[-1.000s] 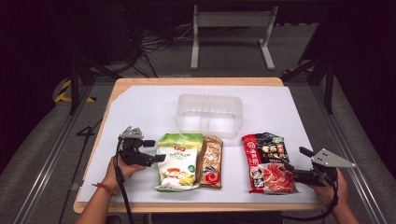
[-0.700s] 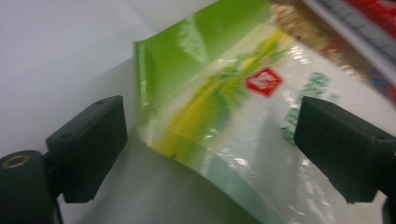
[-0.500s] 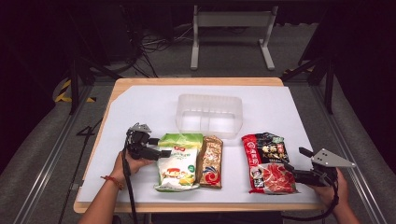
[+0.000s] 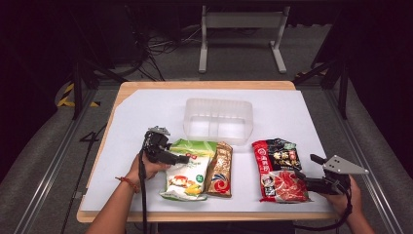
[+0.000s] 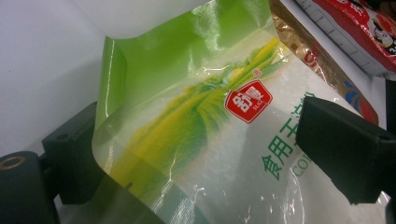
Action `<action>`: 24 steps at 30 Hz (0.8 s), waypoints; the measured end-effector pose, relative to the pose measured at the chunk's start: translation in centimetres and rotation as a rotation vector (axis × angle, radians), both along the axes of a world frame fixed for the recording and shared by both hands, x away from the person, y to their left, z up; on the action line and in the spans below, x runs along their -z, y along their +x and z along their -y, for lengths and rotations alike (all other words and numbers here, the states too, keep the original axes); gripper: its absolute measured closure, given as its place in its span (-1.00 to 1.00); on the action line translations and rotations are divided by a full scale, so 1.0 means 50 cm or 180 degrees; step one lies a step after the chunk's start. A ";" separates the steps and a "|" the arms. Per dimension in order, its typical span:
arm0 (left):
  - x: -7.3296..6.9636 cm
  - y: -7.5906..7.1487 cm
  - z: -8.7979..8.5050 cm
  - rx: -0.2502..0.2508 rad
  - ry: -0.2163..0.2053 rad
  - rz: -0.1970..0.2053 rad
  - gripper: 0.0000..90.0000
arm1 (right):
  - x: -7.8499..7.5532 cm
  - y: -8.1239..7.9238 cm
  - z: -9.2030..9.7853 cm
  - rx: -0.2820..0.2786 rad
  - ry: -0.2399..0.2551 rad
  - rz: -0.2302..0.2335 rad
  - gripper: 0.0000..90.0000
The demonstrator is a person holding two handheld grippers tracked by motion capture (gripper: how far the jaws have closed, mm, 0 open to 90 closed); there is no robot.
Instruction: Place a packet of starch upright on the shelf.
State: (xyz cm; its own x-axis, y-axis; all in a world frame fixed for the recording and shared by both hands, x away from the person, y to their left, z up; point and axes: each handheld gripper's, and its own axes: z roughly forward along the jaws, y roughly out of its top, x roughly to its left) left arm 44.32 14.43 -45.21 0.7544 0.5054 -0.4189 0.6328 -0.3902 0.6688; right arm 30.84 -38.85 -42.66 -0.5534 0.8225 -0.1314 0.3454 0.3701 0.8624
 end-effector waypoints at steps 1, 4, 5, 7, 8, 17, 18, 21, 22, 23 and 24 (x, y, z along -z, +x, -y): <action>0.002 -0.002 -0.003 -0.0065 -0.0019 0.0017 -0.57 | 0.000 0.000 0.000 -0.0006 0.0003 -0.0006 -0.59; 0.001 -0.008 -0.005 -0.0113 0.0049 0.0063 -0.28 | 0.000 0.000 -0.001 -0.0024 0.0007 -0.0013 -0.59; 0.001 -0.012 -0.002 -0.0087 0.0076 0.0087 -0.19 | 0.000 0.000 -0.002 -0.0031 0.0005 -0.0010 -0.59; 0.000 -0.017 0.001 -0.0061 0.0148 0.0134 0.06 | 0.000 0.000 -0.003 -0.0042 0.0005 -0.0023 -0.59; 0.000 -0.018 0.003 -0.0037 0.0144 0.0129 0.14 | 0.000 0.000 -0.003 -0.0046 0.0007 -0.0026 -0.59; -0.003 -0.029 0.019 0.0153 0.0166 0.0170 0.85 | 0.002 0.001 -0.004 -0.0062 -0.0002 -0.0046 -0.59; -0.004 -0.031 0.019 0.0147 0.0165 0.0187 0.86 | 0.002 0.001 -0.004 -0.0062 -0.0001 -0.0046 -0.59; -0.011 -0.038 0.020 0.0117 0.0177 0.0290 0.88 | 0.001 0.001 -0.003 -0.0057 -0.0001 -0.0046 -0.59; -0.017 -0.043 0.018 0.0099 0.0139 0.0326 0.88 | 0.001 0.000 -0.003 -0.0056 0.0002 -0.0042 -0.59; -0.022 -0.047 0.016 0.0073 0.0088 0.0357 0.88 | 0.001 0.000 -0.003 -0.0060 0.0005 -0.0037 -0.59; -0.028 -0.052 0.013 0.0044 0.0037 0.0396 0.89 | 0.000 0.000 -0.002 -0.0058 0.0002 -0.0033 -0.59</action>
